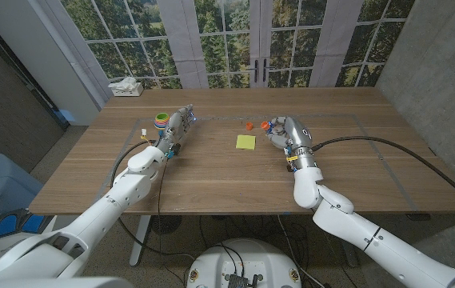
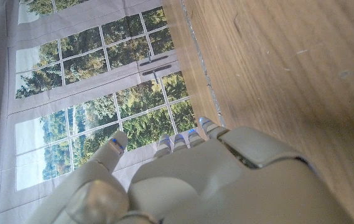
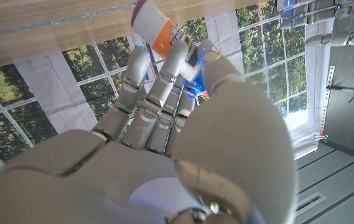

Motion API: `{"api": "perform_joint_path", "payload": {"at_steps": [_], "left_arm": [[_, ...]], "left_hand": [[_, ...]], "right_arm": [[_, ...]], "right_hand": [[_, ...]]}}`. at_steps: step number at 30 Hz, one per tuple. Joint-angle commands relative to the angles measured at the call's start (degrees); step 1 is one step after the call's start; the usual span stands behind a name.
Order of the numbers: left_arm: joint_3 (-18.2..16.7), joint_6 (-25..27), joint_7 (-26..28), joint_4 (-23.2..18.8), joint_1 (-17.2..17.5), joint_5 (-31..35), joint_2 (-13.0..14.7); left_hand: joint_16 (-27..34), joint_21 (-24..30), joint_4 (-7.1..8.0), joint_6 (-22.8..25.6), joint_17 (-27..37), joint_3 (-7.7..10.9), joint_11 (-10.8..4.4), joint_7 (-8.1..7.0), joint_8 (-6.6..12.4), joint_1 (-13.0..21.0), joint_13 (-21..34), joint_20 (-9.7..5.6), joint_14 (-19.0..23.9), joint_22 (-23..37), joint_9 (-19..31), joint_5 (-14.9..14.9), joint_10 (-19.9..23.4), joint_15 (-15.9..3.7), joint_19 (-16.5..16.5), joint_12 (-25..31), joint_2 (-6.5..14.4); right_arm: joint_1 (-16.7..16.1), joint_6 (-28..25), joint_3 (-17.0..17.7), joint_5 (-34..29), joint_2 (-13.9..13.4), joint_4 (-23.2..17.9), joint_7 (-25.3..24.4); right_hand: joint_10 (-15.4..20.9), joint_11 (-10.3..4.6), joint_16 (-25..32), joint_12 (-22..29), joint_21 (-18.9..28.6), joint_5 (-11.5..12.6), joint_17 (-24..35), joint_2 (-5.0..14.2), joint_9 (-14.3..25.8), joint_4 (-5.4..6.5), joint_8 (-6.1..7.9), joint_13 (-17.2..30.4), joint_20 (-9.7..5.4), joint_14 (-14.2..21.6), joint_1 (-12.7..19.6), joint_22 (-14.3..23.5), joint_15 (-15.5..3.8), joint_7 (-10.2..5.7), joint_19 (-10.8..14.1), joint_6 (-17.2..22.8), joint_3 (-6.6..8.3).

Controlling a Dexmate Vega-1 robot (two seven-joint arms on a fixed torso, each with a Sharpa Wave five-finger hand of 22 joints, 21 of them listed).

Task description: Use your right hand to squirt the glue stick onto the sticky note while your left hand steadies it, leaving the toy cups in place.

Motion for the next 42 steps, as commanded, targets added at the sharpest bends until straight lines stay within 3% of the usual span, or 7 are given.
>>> {"api": "perform_joint_path", "payload": {"at_steps": [1,13,42], "left_arm": [[0.25,-0.68,2.02,-1.55,0.91,2.12,1.01],[0.71,-1.04,3.75,-2.2,1.04,4.34,1.68],[1.78,-1.08,8.33,-4.74,1.36,10.57,3.74]], "left_hand": [[0.38,0.21,-0.49,-0.08,0.1,0.15,-0.07,-0.04,0.25,0.27,0.25,-5.16,-2.94,0.32,0.2,0.15,0.2,-3.49,-0.3,0.59,4.42],[0.54,0.27,-0.91,0.91,0.02,0.21,-0.23,0.04,0.52,0.5,0.25,-4.97,-1.93,0.3,0.2,0.09,1.22,-3.45,-0.14,0.89,4.43],[0.65,0.35,-2.13,3.9,-0.03,0.49,-0.41,-0.38,1.07,1.16,0.21,-4.65,0.28,0.28,0.26,-0.12,3.27,-3.31,0.31,1.16,4.63]], "right_arm": [[-1.14,7.96,2.76,5.56,1.99,2.42,-0.29],[-1.07,15.66,4.37,11.47,4.23,5.92,1.15],[0.91,23.19,5.34,18.15,7.86,11.23,5.33]], "right_hand": [[1.82,-0.52,-0.04,-0.05,0.53,-0.01,0.18,5.38,0.24,0.94,0.33,4.24,-8.45,1.33,6.05,-0.12,-0.95,0.03,0.36,1.53,1.09],[2.07,-0.56,-0.24,-0.16,1.2,0.0,0.21,5.05,0.18,1.09,0.16,4.61,-8.43,2.19,6.14,-0.86,-0.89,-0.03,0.46,1.79,1.19],[3.06,-1.32,-1.57,-0.6,2.76,0.19,-1.2,4.37,0.18,1.36,-0.19,5.26,-8.32,4.02,5.9,-2.91,-0.98,-0.52,0.61,2.54,0.98]]}}
